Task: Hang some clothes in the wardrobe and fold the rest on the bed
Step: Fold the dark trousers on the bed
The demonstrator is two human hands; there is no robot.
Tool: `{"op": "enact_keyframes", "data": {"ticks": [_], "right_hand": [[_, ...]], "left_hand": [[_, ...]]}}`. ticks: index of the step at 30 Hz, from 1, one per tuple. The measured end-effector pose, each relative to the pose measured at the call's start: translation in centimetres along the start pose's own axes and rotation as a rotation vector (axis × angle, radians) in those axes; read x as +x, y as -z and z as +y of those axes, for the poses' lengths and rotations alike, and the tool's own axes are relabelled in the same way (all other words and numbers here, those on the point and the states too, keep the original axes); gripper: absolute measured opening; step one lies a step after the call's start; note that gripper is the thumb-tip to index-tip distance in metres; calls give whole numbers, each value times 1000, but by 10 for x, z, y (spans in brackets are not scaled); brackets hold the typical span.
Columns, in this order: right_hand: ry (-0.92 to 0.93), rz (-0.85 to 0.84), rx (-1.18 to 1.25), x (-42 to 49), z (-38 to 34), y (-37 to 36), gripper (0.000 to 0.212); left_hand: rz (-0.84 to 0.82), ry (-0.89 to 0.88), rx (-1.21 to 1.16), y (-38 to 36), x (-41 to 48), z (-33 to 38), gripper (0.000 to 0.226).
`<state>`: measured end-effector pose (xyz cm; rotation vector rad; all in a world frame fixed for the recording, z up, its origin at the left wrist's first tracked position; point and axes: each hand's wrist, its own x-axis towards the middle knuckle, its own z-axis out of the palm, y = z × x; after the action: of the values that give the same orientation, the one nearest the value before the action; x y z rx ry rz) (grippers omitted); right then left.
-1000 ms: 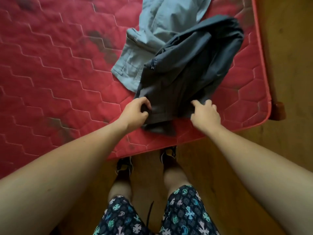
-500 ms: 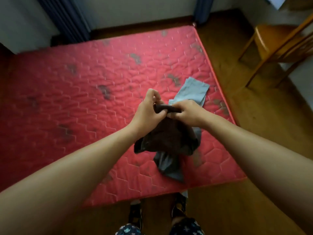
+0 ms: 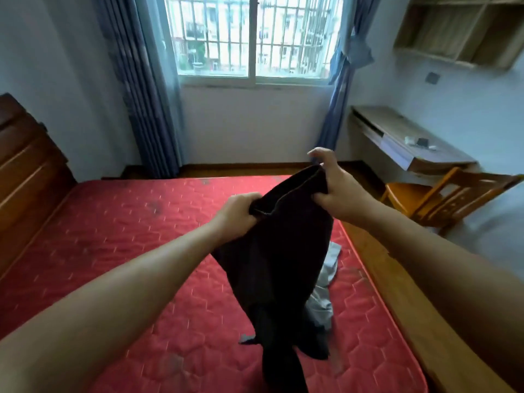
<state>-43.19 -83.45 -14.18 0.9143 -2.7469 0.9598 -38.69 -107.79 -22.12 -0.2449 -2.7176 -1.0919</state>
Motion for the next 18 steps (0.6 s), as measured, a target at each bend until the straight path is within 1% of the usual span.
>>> {"op": "enact_keyframes", "data": {"ticks": [1,2,3,4,6,8,10,12,14,16,18], "right_hand": [[61,-1,-64,-2,-12,3,72],[108,-14,-147,-3,-23,4,74],[146,-24,-234,-5,-31,6,68],[176,-27,-308,-6,-38,7,57],[202,-42,-381,-8,-50,5,37],[151,-99,-457,-10,-59,1,27],[69,-134,-585,-9,-70,-6,23],[8,-103,-575,-6,-81,-7,20],[-10,-42,-487,1,-92,0,25],[7,22,-408,10,-100,8,29],[24,82,-364,19,-107,16,31]], "left_hand": [[20,-48,30,12,1,8,24],[32,-80,51,24,2,14,26],[34,-104,72,36,3,18,25],[31,-117,97,48,3,22,24],[24,-120,145,71,1,24,27],[36,-126,180,90,-2,23,33],[32,-171,239,111,-6,23,37],[-50,-237,358,130,-10,20,41],[-176,-286,459,145,-18,10,51],[-273,-288,504,153,-30,-9,66],[-290,-287,488,152,-45,-31,78]]}}
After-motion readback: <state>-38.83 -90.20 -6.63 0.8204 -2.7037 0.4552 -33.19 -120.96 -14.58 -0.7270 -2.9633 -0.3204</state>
